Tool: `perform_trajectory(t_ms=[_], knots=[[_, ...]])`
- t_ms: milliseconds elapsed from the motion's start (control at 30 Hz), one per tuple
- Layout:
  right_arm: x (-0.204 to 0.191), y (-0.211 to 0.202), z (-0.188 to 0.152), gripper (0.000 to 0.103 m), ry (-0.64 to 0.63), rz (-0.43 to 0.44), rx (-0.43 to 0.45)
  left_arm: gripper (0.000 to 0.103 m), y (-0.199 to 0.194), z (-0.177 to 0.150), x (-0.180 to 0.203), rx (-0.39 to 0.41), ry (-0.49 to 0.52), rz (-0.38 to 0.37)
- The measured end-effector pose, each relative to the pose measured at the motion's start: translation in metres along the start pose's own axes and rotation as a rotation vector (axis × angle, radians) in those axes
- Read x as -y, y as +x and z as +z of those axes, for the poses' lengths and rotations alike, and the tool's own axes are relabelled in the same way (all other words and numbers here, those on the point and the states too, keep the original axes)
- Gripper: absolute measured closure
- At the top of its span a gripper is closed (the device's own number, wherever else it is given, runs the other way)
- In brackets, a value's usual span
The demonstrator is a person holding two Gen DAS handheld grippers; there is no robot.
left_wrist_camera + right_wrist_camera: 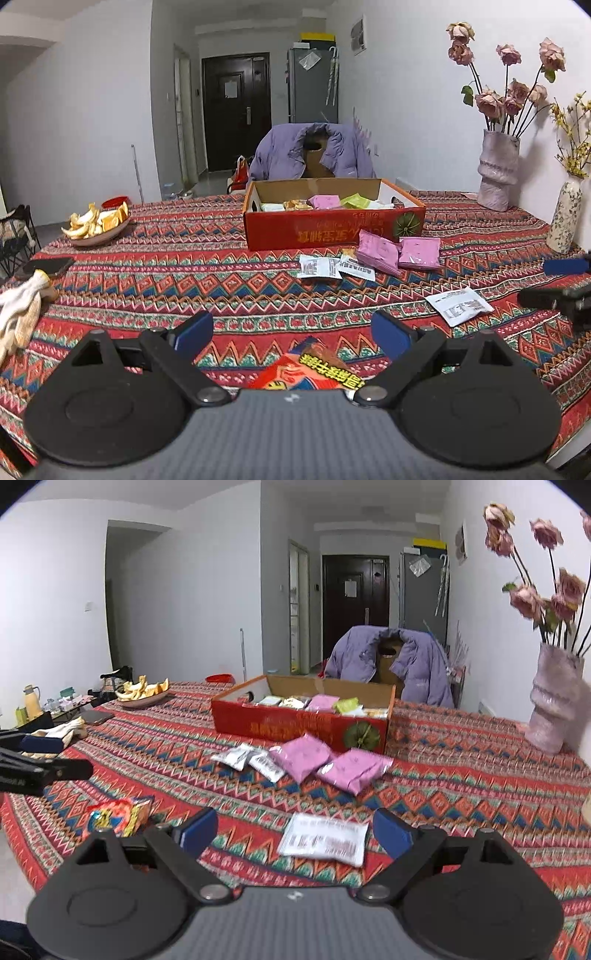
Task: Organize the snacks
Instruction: 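Withdraw both tools from the box back toward the snack pile, then grasp a white sachet with left tool while right tool grasps another white sachet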
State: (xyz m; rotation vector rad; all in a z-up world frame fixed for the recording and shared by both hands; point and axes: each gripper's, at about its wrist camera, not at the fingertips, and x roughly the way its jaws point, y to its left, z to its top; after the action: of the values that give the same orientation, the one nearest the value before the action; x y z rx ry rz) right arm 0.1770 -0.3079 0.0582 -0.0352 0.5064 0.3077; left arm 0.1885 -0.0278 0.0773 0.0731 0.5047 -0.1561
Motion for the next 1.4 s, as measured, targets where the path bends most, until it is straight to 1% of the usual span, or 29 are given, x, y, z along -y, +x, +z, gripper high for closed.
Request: perform_trajectory(t_ms=[133, 233, 367, 500, 667, 767, 900, 967, 1067, 1100, 1133, 1200, 1233, 1300, 1333, 1367, 1400], knots=[[-0.002, 0.003, -0.011, 0.012, -0.018, -0.007, -0.021, 0.009, 0.005, 0.0, 0.004, -0.017, -0.001, 0.001], [0.0, 0.01, -0.014, 0.012, -0.018, -0.015, -0.041, 0.009, 0.013, 0.003, 0.007, -0.031, -0.001, -0.001], [0.011, 0.028, -0.019, 0.012, -0.012, -0.073, -0.091, 0.009, 0.029, 0.005, 0.011, -0.053, 0.0, 0.001], [0.024, 0.051, -0.021, 0.012, -0.007, -0.083, -0.138, 0.009, 0.047, 0.009, 0.012, -0.08, 0.004, 0.002], [0.034, 0.085, -0.019, 0.013, -0.044, -0.08, -0.198, 0.009, 0.075, 0.02, 0.015, -0.103, 0.019, -0.012], [0.036, 0.103, -0.015, 0.013, -0.085, -0.081, -0.214, 0.009, 0.096, 0.029, 0.016, -0.115, 0.03, -0.036], [0.042, 0.125, -0.008, 0.012, -0.118, -0.063, -0.225, 0.009, 0.142, 0.045, 0.014, -0.168, 0.064, -0.088], [0.046, 0.137, -0.003, 0.012, -0.111, -0.041, -0.223, 0.009, 0.168, 0.054, 0.014, -0.201, 0.083, -0.092], [0.052, 0.153, 0.005, 0.013, -0.103, -0.034, -0.224, 0.01, 0.209, 0.064, 0.013, -0.255, 0.088, -0.124], [0.054, 0.157, 0.007, 0.014, -0.092, -0.034, -0.226, 0.01, 0.22, 0.065, 0.013, -0.268, 0.082, -0.137], [0.056, 0.16, 0.009, 0.015, -0.076, -0.033, -0.227, 0.011, 0.232, 0.066, 0.012, -0.289, 0.068, -0.143], [0.062, 0.164, 0.01, 0.022, -0.037, -0.009, -0.231, 0.016, 0.251, 0.068, 0.011, -0.315, 0.042, -0.156], [0.064, 0.164, 0.01, 0.023, -0.018, 0.001, -0.232, 0.018, 0.259, 0.068, 0.011, -0.318, 0.03, -0.16], [0.064, 0.161, 0.008, 0.026, -0.004, -0.006, -0.229, 0.027, 0.272, 0.067, 0.009, -0.33, 0.001, -0.167], [0.064, 0.159, 0.007, 0.027, 0.002, -0.007, -0.229, 0.027, 0.276, 0.067, 0.008, -0.333, -0.01, -0.176], [0.065, 0.156, 0.006, 0.029, 0.013, -0.007, -0.226, 0.033, 0.277, 0.067, 0.008, -0.315, -0.012, -0.176], [0.065, 0.154, 0.005, 0.034, 0.028, -0.009, -0.22, 0.041, 0.278, 0.067, 0.008, -0.306, -0.007, -0.176]])
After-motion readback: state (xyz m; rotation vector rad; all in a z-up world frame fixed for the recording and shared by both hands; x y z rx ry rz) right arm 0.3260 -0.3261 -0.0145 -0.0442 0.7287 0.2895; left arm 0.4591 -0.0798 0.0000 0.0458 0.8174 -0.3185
